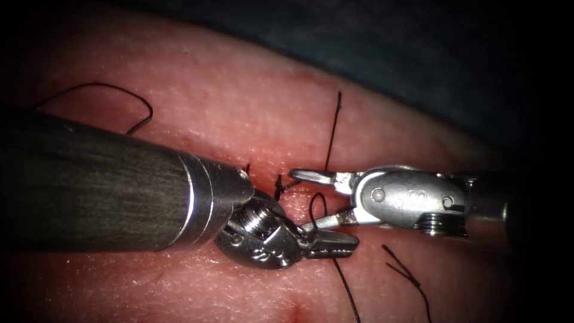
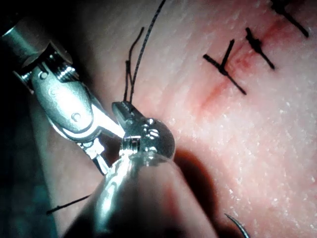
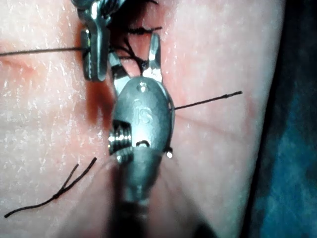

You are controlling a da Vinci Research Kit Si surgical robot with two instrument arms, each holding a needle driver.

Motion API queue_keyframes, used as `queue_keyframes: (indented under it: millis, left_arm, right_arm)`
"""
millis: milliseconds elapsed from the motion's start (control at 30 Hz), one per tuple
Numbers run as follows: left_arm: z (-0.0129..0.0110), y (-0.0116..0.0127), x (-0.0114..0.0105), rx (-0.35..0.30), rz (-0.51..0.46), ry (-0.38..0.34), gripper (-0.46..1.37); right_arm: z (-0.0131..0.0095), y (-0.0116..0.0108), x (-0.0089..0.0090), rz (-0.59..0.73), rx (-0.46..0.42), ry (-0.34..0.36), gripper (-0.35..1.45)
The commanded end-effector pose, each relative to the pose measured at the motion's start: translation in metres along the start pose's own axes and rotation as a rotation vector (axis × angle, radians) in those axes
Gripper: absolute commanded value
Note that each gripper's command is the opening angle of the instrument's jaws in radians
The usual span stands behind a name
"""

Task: Wound Closure
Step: Grab the suture with the right and pass more suture to the left

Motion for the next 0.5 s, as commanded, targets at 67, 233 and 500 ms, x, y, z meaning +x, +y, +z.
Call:
queue_keyframes:
  millis: [67, 233, 500]
  left_arm:
    - [-0.0001, 0.0, 0.0, -0.003, 0.0, 0.0, -0.35]
    - [-0.0001, 0.0, 0.0001, -0.003, -0.006, 0.0, -0.35]
    - [-0.0001, 0.0001, 0.0003, -0.003, -0.007, -0.001, -0.35]
  right_arm:
    - [-0.0003, -0.0001, 0.0001, -0.004, 0.024, 0.007, 0.42]
    - [-0.0008, 0.0002, 0.0006, -0.024, 0.032, 0.012, -0.35]
    - [-0.0015, 0.0009, 0.001, -0.096, 0.035, 0.008, -0.35]
